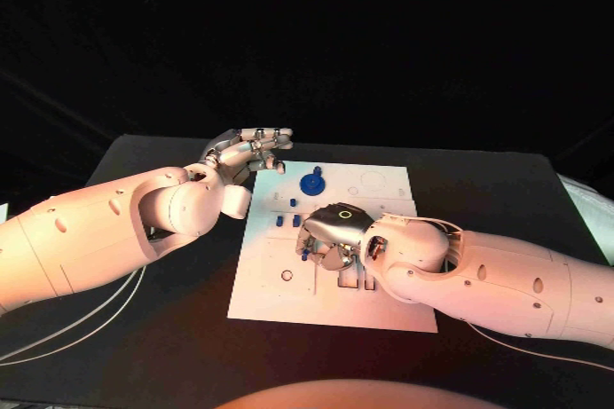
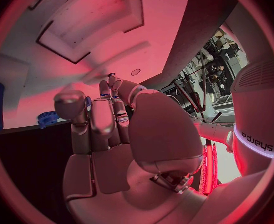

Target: Assemble the parts on the task board

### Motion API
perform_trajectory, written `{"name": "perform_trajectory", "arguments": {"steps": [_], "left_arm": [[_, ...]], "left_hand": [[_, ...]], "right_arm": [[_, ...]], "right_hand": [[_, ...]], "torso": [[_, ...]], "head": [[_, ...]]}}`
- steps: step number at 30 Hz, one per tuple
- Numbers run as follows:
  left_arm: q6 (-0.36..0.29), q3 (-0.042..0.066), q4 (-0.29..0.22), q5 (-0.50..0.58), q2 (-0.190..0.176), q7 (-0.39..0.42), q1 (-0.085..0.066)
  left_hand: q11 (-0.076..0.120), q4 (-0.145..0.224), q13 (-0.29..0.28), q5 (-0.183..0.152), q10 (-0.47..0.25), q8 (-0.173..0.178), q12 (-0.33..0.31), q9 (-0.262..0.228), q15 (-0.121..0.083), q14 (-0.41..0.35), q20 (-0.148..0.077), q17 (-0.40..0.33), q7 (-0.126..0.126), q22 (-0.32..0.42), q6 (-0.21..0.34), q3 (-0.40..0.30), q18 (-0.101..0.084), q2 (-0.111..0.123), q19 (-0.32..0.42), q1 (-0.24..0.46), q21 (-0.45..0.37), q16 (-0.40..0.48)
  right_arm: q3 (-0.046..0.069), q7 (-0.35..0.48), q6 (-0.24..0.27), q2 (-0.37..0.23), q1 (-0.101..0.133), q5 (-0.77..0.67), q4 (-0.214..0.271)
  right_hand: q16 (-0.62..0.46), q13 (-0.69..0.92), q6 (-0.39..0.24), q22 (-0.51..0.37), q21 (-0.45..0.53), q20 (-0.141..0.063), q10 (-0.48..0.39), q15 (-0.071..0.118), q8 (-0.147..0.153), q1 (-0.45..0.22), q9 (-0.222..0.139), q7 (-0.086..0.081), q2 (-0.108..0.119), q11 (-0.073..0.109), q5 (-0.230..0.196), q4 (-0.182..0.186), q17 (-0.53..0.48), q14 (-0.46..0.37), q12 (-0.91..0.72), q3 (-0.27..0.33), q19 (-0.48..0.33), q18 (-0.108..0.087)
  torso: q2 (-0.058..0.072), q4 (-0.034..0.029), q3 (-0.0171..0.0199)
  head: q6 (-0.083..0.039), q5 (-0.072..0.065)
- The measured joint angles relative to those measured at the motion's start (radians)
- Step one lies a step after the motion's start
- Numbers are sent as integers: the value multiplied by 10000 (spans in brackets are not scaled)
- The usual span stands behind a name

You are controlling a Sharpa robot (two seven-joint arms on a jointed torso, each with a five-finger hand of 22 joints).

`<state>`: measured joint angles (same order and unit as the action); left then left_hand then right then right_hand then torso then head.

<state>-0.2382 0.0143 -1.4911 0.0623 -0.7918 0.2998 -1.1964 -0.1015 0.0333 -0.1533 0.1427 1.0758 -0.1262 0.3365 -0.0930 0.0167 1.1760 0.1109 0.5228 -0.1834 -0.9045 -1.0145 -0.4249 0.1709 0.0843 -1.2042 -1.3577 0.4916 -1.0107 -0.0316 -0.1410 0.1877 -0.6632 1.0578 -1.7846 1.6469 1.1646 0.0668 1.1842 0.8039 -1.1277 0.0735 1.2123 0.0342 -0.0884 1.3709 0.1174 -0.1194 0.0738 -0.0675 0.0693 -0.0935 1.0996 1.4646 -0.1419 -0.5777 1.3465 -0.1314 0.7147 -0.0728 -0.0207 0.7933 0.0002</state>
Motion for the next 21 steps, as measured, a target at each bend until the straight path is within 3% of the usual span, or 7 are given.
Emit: {"name": "perform_trajectory", "arguments": {"steps": [4,9,15,21], "left_arm": [[2,0,0,-1,0,-3,0],[2,0,0,-1,5,-4,0],[1,0,1,-2,5,-6,0],[1,0,1,-2,4,-12,0]], "left_hand": [[0,0,1,0,0,0,0,0,0,0,0,0,0,0,0,0,1,0,0,0,0,0],[0,0,-11,0,0,0,45,0,0,0,0,0,0,0,0,0,0,0,0,0,0,0],[0,0,-11,0,0,-23,45,-1,1,-1,0,-2,0,-1,0,0,0,0,0,0,0,0],[0,0,-10,0,0,-38,45,-1,1,-1,0,-11,0,-1,0,-1,0,0,0,0,0,0]], "right_arm": [[-10,-37,-35,23,-2,-36,25],[-44,-129,-139,72,-16,-79,29],[-63,-225,-212,108,-11,-82,11],[-74,-253,-177,108,-11,-70,0]], "right_hand": [[0,0,-11,0,0,0,0,0,11,-42,6,-10,-13,0,-5,0,0,0,0,1,0,0],[58,17,-205,-1,0,20,-29,-99,88,-359,20,-149,71,25,168,61,43,25,165,229,20,0],[-1,-17,-773,-278,99,174,-587,-275,241,-858,-86,-271,261,-175,297,232,-121,21,399,795,-99,1],[-148,-62,-1703,-900,529,385,-1625,-414,241,-808,-335,-374,425,-351,212,197,-338,19,741,1164,-311,0]], "torso": [[-1,0,-2],[-1,0,-1],[-1,-2,-2],[-1,-1,-3]], "head": [[-11,0],[-17,-11],[-18,-17],[-16,-1]]}}
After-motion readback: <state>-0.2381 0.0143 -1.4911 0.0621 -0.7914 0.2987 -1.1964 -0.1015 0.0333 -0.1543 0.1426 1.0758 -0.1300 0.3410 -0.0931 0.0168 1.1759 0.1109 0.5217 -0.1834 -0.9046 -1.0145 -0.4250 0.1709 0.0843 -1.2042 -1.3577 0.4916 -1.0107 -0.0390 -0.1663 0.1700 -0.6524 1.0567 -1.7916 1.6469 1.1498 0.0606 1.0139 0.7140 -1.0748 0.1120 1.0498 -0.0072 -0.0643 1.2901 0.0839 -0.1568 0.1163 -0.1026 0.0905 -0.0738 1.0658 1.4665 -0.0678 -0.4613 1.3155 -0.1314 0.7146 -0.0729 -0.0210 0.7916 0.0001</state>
